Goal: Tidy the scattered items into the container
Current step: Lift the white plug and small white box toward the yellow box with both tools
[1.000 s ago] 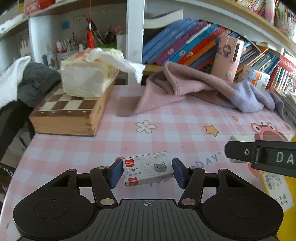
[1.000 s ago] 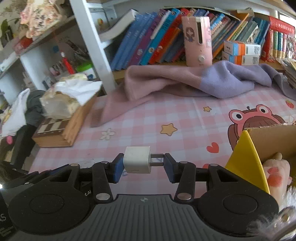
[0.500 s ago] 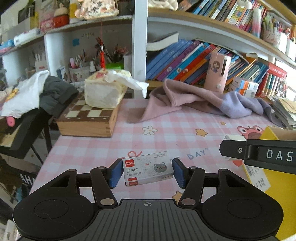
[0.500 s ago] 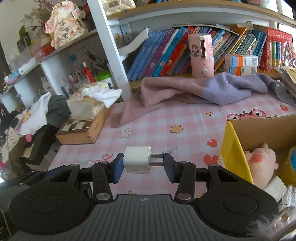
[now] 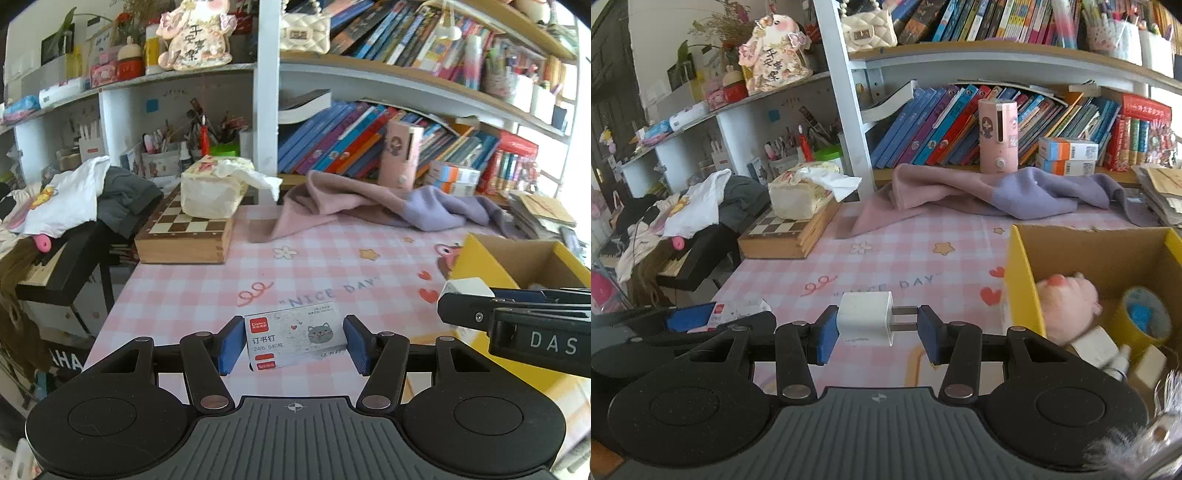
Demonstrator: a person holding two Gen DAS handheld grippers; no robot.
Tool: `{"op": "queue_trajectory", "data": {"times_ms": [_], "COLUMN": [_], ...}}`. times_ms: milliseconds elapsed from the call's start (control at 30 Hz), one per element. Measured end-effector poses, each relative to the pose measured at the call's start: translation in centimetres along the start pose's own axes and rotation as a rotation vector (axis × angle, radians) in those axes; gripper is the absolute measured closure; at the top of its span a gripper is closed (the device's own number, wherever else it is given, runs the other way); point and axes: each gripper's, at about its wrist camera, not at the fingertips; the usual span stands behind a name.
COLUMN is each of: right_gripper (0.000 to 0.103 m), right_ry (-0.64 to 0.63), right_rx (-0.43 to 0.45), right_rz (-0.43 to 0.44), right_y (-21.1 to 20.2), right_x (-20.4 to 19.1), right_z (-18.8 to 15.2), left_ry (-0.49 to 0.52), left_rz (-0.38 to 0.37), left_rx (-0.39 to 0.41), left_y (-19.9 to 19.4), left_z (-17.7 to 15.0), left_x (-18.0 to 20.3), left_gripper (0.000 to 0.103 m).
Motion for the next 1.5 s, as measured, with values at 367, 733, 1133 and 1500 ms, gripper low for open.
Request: {"op": "queue_trajectory", "data": {"times_ms": [367, 733, 1133, 1500], "right_gripper": [0.06, 0.06, 0.06, 0.06], "right_ry": [-0.002, -0.008, 0.048, 0.12], "right_rx": [0.015, -0.028, -0.056, -0.056], "right_rz": [-0.026, -0.076, -0.187, -0.322], "right_y": [-7.6, -12.8, -17.3, -21.5], "right_x": [-1.4, -1.5, 0.6, 3.5], "right_z": [-4.2, -7.6, -10.3, -13.0], "left_ry": [0.018, 0.046, 0.089, 0.117], "left_rz": [-0.093, -0.197, -0.317, -0.427], "left_rx": [0.04, 0.048, 0.017, -0.028], "left_y": [-7.1, -11.9, -14.3, -14.7], "left_z": [-2.8, -5.5, -7.3, -8.3], "left_x": [0.7, 1.6, 4.6, 8.0], "left_gripper": [0.046, 0.046, 0.046, 0.046]}}
Point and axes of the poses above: each gripper's, at about its wrist camera, not at the fingertips, and y roughly the way its jaws point, x to its right, z to its top, and after that the axes turned 9 degrees about z, right-handed
